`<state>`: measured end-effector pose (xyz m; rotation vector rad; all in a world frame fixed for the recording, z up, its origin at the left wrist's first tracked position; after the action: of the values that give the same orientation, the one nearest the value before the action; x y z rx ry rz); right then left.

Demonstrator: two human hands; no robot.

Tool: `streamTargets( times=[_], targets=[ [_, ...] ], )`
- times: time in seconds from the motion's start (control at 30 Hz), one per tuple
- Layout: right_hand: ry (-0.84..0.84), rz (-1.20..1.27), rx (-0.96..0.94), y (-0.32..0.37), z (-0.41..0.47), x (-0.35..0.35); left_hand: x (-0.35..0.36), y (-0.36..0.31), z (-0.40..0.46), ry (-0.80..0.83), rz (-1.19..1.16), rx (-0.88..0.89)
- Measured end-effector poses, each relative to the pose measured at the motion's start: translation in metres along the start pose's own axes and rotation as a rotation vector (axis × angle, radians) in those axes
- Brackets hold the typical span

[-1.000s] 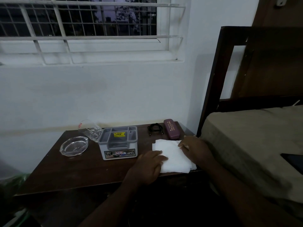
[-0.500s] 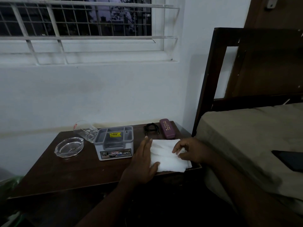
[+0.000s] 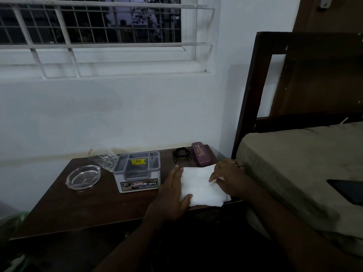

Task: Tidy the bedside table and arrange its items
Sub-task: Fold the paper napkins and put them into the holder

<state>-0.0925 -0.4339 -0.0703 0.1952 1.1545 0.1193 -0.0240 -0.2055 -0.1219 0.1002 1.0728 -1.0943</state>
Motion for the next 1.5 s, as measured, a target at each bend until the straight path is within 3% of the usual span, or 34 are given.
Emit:
streamTargets(
  times=[0.1,0.33,0.57,0.93,1.23,1.33,1.5],
  targets=[
    [0.033,0.078,-0.054,0.000,-0.006,-0.006,0.001,0.001,0.000,-0.007,-0.012,0.002],
    [0.372,0.160,-0.179,0.014,-0.015,-0.015,0.000,0.003,0.000,0.037,0.018,0.036],
    [0.393,0.213,-0.067,0.018,-0.015,-0.017,-0.011,-0.008,0.006,-0.022,-0.183,-0.051],
    [0.405,0.188,0.003,0.029,-0.010,-0.025,-0.013,-0.030,0.051,0.215,0.075,-0.228],
    [0.237,0.337,0.065,0.063,0.015,-0.075,-0.075,-0.064,0.080,0.113,-0.216,-0.453],
    [0.163,0.351,-0.018,0.092,0.026,-0.079,-0.115,-0.063,0.081,0.057,-0.356,-0.557],
    [-0.122,0.236,-0.165,0.139,0.042,-0.068,-0.171,-0.051,0.085,-0.108,-0.788,-0.856]
  ],
)
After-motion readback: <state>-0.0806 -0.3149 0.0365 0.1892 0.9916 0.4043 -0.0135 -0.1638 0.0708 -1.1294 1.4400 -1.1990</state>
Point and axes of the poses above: each hand's wrist, its own z-axis towards the middle knuckle, its own x-axis out of the palm, y = z × x, the point moved 1 cm from there along z, towards the middle knuckle, and after that the axes turned 9 degrees about -y, right-handed, at the moved point
